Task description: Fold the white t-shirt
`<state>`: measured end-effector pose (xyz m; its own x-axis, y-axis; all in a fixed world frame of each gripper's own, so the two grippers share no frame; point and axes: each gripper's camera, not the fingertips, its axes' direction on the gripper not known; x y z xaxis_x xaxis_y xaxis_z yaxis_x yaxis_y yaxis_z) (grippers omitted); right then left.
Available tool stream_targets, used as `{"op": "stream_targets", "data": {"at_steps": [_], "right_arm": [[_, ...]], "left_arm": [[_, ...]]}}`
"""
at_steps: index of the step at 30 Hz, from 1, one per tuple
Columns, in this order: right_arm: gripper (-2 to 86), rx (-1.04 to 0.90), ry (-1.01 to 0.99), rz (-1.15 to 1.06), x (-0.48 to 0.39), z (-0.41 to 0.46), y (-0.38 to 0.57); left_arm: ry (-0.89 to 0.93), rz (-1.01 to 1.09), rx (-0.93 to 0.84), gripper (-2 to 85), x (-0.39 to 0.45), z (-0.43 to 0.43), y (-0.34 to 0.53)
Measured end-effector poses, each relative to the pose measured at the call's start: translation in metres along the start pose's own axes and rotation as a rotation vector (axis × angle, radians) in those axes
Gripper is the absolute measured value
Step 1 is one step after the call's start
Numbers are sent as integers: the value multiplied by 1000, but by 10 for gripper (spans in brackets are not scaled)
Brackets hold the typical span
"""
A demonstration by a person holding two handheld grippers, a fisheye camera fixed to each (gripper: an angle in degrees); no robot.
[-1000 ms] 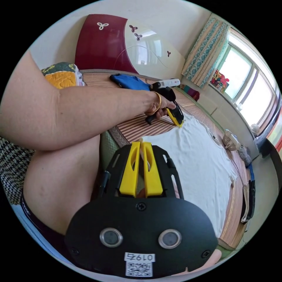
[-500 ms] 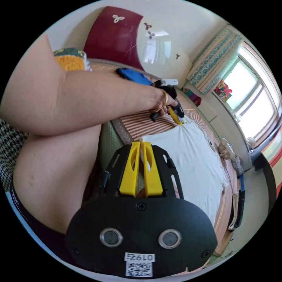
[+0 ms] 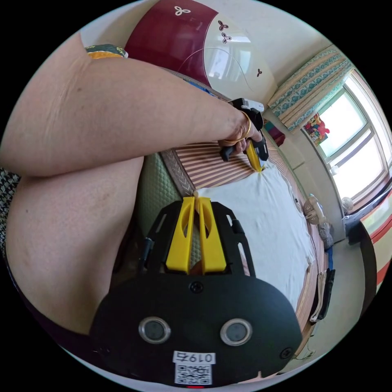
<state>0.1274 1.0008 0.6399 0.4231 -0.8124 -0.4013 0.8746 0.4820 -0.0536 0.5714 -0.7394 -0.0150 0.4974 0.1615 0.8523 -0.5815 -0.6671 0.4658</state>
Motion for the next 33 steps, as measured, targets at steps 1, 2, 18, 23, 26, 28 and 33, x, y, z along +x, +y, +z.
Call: {"op": "stream_targets", "data": {"at_steps": [1,2,18,23,26,28,33], "right_arm": [[-6,1,3,1,0,0,0],[-5,1,3,2,0,0,-1],[-5,-6,-19,29,-3,5,-1],[-6,-3,-12,28,-6,4,0],[-6,-7,-14,31,-7,5,2],[-5,-7,-13,30,-9,6,2],[-5,-21,3,-2,-15,9,1]], "left_arm": [[16,-4,16,13,0,-5,1],[34,-3,31,13,0,-10,1],[-223,145,-63,9,39,-10,-1],[-32,12,7,9,16,-29,4],[32,-53,2,9,2,-31,6],[19,-68,-4,10,1,-31,7],[-1,-22,-15,12,12,-35,6]]}}
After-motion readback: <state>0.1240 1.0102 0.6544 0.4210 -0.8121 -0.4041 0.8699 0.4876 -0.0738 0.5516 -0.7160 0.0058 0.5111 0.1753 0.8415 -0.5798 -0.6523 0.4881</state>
